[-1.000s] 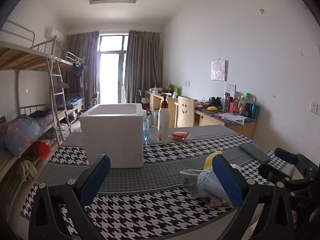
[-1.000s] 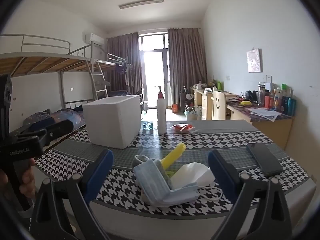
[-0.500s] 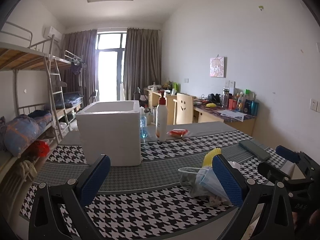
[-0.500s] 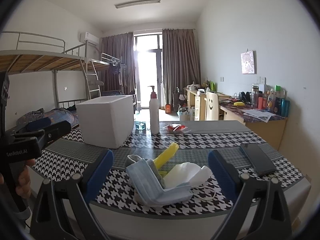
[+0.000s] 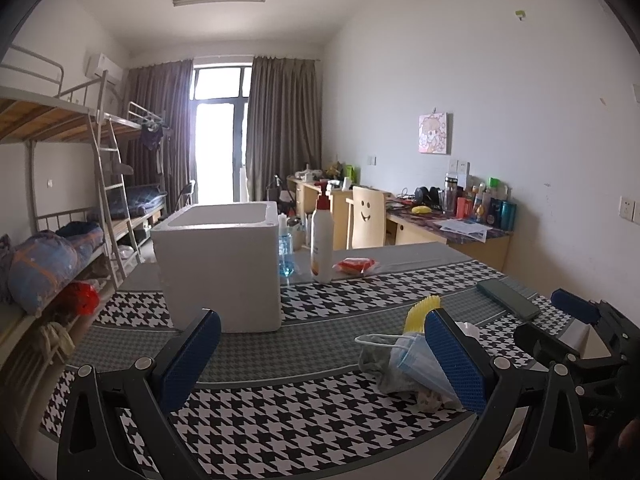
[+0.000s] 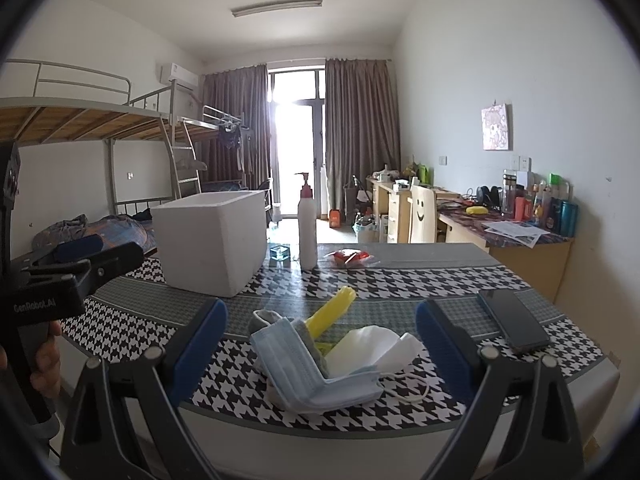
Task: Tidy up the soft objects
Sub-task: 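Move both tools toward the pile of mask, sponge and cloth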
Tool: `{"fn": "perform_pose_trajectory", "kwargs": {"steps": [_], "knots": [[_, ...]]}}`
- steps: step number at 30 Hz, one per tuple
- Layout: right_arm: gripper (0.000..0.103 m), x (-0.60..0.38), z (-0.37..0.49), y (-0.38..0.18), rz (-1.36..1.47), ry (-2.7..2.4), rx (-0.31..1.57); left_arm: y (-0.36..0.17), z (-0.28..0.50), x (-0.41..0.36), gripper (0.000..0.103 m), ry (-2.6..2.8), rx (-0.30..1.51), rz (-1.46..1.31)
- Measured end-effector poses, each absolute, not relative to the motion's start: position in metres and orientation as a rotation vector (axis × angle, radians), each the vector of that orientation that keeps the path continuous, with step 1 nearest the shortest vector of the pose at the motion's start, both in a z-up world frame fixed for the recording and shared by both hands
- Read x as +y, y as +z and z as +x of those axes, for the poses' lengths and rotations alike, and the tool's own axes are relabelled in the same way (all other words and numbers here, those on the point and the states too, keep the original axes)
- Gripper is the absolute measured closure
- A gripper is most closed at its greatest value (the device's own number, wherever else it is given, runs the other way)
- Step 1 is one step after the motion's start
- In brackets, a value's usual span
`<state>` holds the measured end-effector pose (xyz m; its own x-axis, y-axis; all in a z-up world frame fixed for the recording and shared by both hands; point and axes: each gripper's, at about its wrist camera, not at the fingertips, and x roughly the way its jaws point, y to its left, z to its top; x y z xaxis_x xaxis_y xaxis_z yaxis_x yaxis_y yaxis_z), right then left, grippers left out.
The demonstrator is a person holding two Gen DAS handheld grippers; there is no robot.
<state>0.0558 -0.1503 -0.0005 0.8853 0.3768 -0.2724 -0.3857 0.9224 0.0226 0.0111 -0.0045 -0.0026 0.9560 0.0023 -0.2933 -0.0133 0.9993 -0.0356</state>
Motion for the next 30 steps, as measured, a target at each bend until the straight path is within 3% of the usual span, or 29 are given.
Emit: {"fn": "perform_pose_trajectory", "kwargs": {"steps": [30], "knots": [[0.006,-0.157,0.080,-0.003,-0.016,0.372,0.348,-0.006,0.040,-0.016,0.001,-0.041,0.365,-0.013]]}}
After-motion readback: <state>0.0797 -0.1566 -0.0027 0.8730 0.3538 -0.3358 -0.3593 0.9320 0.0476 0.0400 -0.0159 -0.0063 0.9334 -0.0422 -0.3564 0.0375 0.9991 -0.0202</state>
